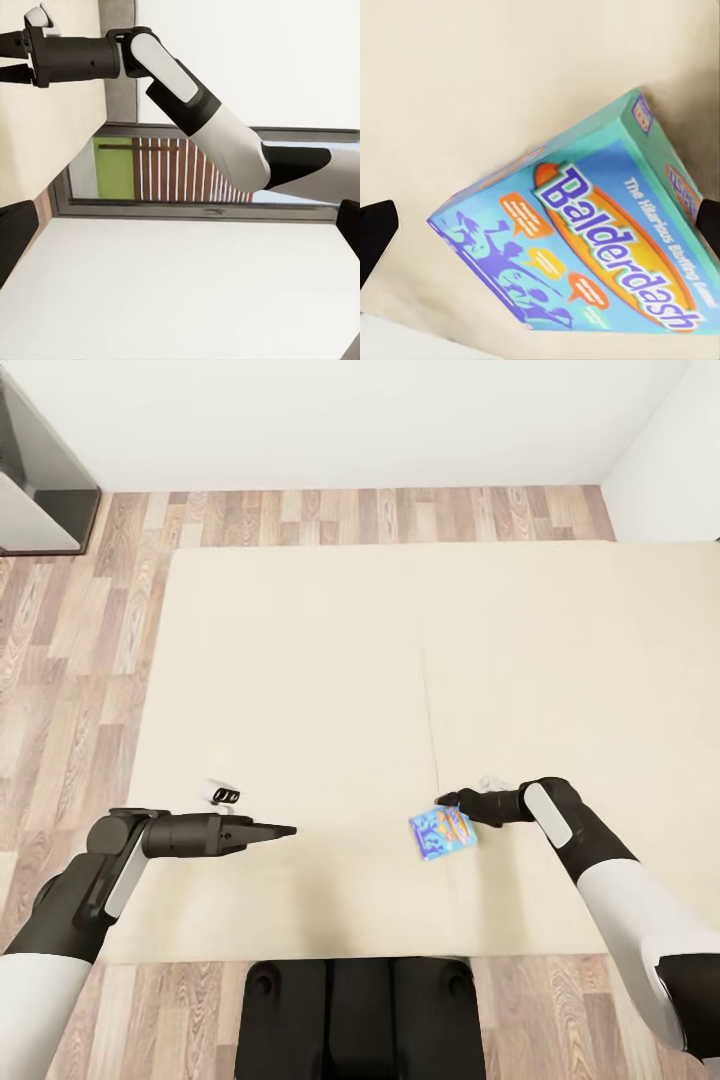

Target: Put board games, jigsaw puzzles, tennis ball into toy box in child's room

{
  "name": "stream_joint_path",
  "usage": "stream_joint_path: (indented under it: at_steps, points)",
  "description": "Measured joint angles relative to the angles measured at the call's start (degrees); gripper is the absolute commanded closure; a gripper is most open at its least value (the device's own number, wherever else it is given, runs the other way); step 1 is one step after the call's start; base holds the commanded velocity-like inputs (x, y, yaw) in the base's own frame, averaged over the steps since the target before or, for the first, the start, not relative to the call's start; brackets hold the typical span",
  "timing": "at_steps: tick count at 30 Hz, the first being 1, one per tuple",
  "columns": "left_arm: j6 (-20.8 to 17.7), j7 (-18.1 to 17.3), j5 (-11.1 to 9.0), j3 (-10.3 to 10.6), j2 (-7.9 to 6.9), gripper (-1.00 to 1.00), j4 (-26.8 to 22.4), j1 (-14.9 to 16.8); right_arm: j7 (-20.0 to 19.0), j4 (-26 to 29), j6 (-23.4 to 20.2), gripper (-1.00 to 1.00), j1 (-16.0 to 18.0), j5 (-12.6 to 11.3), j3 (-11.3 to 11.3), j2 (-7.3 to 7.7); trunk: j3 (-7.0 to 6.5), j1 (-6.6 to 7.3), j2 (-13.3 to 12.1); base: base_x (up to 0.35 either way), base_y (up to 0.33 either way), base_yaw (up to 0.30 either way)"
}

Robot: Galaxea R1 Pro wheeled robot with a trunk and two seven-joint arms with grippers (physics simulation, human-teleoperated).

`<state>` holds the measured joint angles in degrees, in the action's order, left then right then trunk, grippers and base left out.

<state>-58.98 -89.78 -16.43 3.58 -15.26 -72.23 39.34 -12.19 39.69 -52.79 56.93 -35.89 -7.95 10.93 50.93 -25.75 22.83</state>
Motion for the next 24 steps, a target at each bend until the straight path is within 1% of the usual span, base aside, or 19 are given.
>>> stream_joint_path:
  at_steps: [12, 17, 24]
  points:
    - [0.00, 0.00, -0.05, 0.00, -0.07, -1.00, 0.04, 0.00, 0.00, 0.00, -0.02, -1.00, 0.00, 0.03, 0.00, 0.01, 0.00, 0.00, 0.00, 0.000, 0.205, 0.000]
    - [0.00, -0.01, -0.05, 0.00, -0.13, -1.00, 0.05, 0.00, 0.01, 0.01, -0.03, -1.00, 0.00, -0.10, 0.01, -0.06, 0.00, 0.00, 0.00, 0.000, 0.081, 0.000]
    - [0.00, -0.02, -0.05, 0.01, -0.15, -1.00, 0.06, 0.01, 0.01, 0.02, -0.07, -1.00, 0.00, -0.09, 0.02, -0.01, 0.00, 0.00, 0.00, 0.000, 0.016, 0.000]
